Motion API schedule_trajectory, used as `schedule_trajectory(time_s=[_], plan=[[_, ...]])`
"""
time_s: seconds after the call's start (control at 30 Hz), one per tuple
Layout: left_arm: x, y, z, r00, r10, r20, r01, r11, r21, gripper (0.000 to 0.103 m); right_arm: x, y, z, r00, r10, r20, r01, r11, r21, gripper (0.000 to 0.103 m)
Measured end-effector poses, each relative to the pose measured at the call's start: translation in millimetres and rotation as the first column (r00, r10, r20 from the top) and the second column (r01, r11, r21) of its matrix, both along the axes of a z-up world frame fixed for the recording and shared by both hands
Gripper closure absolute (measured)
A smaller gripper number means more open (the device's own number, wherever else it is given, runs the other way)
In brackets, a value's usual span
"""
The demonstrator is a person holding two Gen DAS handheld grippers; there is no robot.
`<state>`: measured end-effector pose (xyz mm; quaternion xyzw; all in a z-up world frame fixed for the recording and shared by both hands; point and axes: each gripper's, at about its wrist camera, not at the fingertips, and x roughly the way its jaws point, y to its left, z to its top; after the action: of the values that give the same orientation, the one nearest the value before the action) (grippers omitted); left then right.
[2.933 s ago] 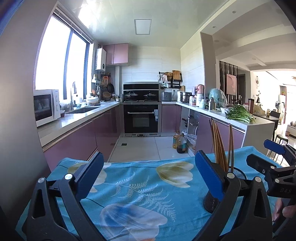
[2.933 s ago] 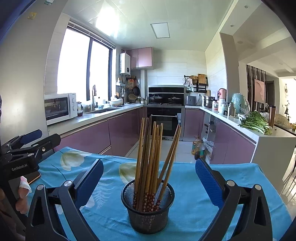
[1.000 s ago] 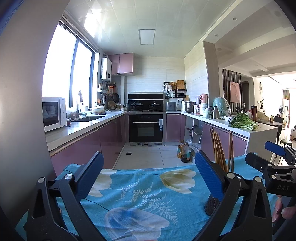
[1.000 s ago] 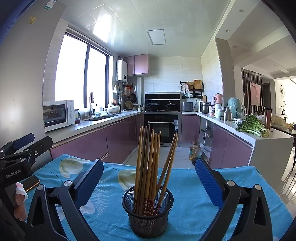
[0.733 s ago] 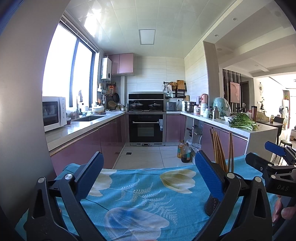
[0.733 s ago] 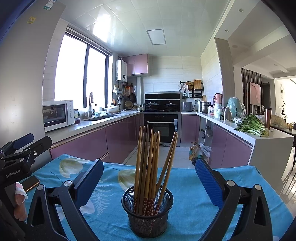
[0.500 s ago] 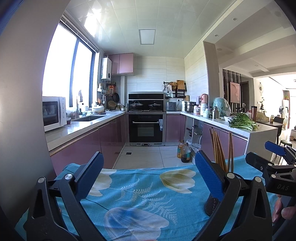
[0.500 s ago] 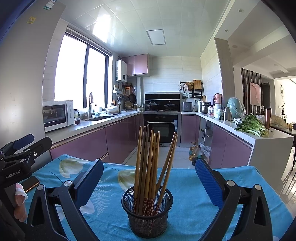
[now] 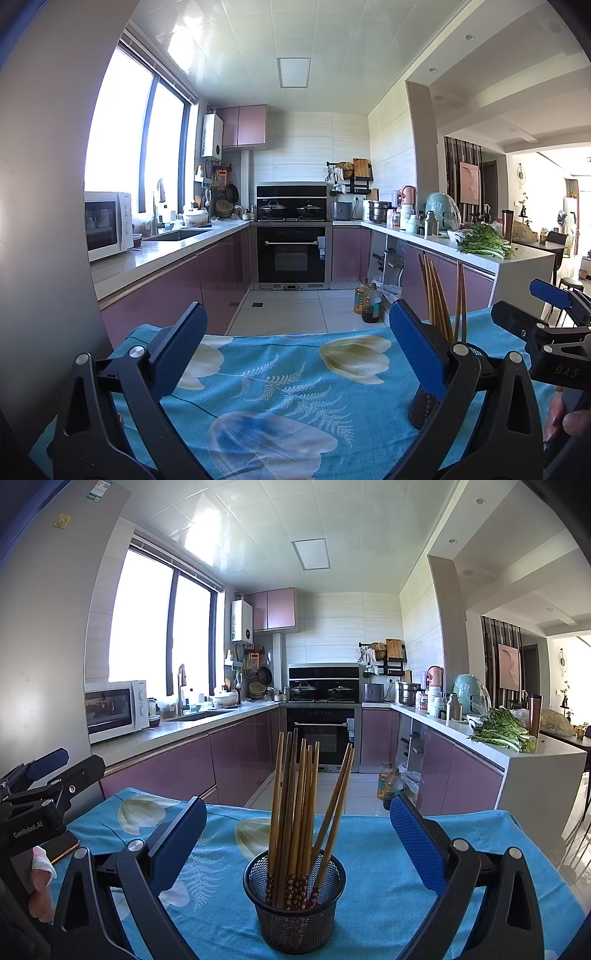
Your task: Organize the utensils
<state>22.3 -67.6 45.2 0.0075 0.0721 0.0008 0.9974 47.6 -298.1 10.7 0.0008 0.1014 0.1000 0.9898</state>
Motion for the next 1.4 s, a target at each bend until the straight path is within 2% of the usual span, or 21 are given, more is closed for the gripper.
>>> schedule_trajectory(time_s=[1.4], plan=[[0.6, -2.2, -1.9, 1.0, 0.001, -0.008, -0.001, 1.0, 0.004, 0.006, 1.5, 3.6, 0.7, 1.0, -0.006, -0.004, 0.006, 1.0, 0.009, 0.007]])
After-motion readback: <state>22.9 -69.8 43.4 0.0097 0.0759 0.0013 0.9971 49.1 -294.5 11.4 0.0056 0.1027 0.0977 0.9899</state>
